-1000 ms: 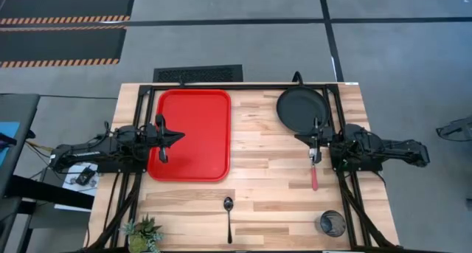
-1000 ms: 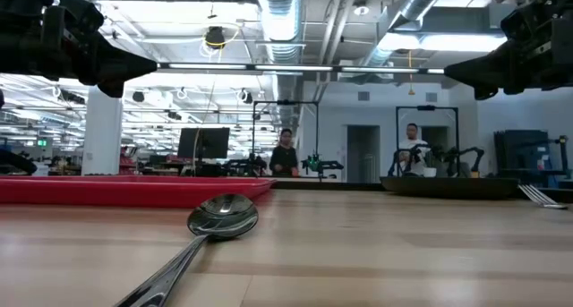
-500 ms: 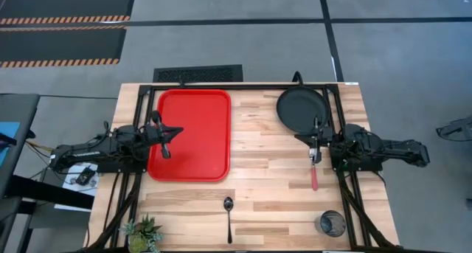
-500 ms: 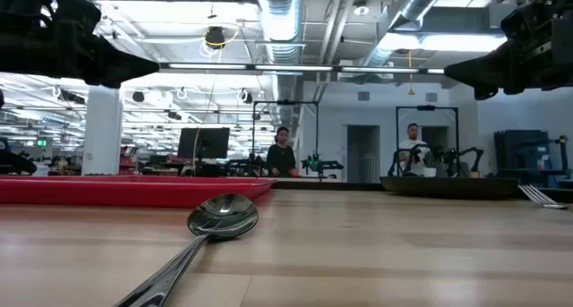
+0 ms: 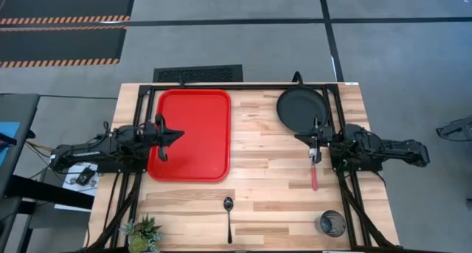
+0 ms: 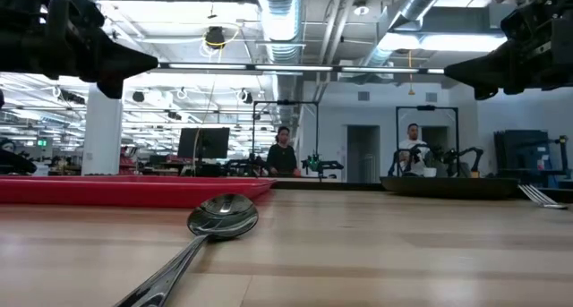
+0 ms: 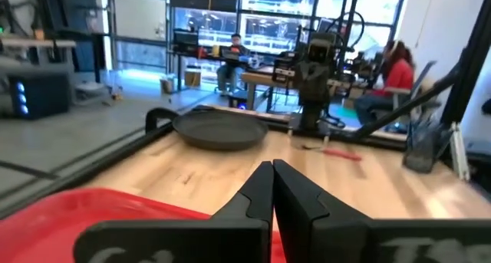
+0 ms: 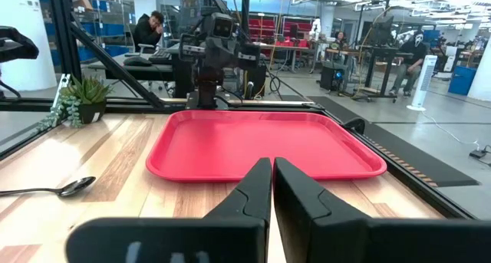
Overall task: Pick and place plate/cup/fork/spoon on tray
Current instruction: Prepare the red serving tray
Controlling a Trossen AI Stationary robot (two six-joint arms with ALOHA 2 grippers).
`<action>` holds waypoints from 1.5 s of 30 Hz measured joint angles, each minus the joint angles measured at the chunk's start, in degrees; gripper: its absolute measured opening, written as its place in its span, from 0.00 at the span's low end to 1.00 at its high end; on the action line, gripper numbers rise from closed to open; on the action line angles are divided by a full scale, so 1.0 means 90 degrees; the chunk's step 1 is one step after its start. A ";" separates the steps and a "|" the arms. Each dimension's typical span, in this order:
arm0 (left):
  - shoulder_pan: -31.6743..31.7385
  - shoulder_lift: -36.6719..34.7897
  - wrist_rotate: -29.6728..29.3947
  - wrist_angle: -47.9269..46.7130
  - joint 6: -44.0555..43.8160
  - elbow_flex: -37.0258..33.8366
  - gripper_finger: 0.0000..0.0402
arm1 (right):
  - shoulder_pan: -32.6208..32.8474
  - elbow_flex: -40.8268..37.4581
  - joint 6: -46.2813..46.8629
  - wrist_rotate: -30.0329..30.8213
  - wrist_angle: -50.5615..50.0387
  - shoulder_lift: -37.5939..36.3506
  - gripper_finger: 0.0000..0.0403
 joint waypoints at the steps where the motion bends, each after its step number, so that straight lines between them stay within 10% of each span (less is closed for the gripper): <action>1: 0.0000 0.0000 0.0000 0.0016 -0.0097 0.0000 0.00 | 0.0002 0.0002 -0.0002 0.0002 0.0000 0.0000 0.10; 12: 0.0005 0.0179 -0.0472 0.0389 -0.1007 0.0002 0.00 | 0.0001 0.0002 0.0000 0.0000 0.0000 0.0000 0.10; 25: 0.0021 0.2422 -0.1475 -0.0125 -0.2018 0.0944 0.00 | 0.0000 0.0001 -0.0001 0.0000 0.0000 0.0000 0.10; 45: 0.1946 0.4979 -0.1104 -0.4571 -0.3163 0.3539 0.00 | 0.0001 0.0000 -0.0001 0.0000 0.0000 0.0000 0.10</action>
